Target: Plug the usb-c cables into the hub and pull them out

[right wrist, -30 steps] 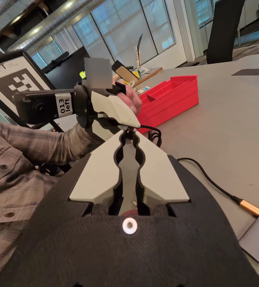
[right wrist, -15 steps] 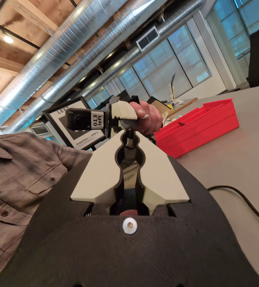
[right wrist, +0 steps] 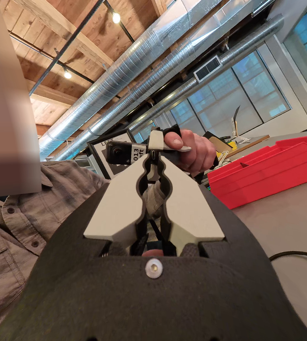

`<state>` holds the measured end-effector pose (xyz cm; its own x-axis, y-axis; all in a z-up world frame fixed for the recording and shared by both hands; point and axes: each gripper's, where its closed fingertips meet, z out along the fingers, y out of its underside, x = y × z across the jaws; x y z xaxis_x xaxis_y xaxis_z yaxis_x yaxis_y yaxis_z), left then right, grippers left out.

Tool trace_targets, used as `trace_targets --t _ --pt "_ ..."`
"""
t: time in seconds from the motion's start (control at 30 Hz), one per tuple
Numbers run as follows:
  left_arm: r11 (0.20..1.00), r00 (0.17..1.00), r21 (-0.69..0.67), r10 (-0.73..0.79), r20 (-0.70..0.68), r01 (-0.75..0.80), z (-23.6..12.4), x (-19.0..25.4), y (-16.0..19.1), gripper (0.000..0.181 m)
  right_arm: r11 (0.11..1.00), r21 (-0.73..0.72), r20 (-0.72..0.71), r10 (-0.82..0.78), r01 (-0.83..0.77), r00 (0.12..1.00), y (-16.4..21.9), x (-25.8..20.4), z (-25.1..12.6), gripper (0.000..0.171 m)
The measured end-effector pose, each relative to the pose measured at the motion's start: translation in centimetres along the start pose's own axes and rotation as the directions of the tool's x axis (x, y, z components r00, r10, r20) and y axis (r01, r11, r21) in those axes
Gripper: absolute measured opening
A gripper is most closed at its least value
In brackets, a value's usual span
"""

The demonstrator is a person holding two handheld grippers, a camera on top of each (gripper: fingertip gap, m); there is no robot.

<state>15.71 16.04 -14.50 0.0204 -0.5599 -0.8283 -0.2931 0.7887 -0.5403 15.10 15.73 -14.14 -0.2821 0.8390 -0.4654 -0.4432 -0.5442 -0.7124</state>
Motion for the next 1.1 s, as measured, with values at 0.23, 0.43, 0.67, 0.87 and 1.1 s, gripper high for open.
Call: trace_targets --t 0.23,0.43,0.67,0.87,1.1 --pt "0.985 0.982 -0.035 0.169 0.079 -0.167 0.1 0.0 -0.5 0.013 0.999 0.030 0.042 0.037 -0.038 0.998 0.0 -0.3 -0.2 0.004" --pt "0.924 0.912 -0.101 0.381 0.153 -0.370 0.1 -0.1 -0.5 0.015 0.998 0.021 0.019 0.052 -0.052 0.998 0.0 0.1 -0.3 0.004" --pt "0.913 0.908 -0.113 0.403 0.116 -0.391 0.1 0.3 0.0 0.013 0.997 -0.018 -0.016 0.080 -0.080 0.997 0.4 0.5 -0.3 0.004" --pt "0.963 0.964 -0.125 0.251 0.092 -0.238 0.0 -0.1 1.1 0.012 0.999 -0.039 -0.163 -0.013 0.006 0.987 -0.1 1.8 0.0 0.011" --pt "0.980 0.987 -0.116 -0.158 0.028 0.160 -0.4 -0.9 2.2 0.012 0.923 -0.225 -0.379 -0.377 0.311 0.845 -1.8 2.3 -1.0 0.019"
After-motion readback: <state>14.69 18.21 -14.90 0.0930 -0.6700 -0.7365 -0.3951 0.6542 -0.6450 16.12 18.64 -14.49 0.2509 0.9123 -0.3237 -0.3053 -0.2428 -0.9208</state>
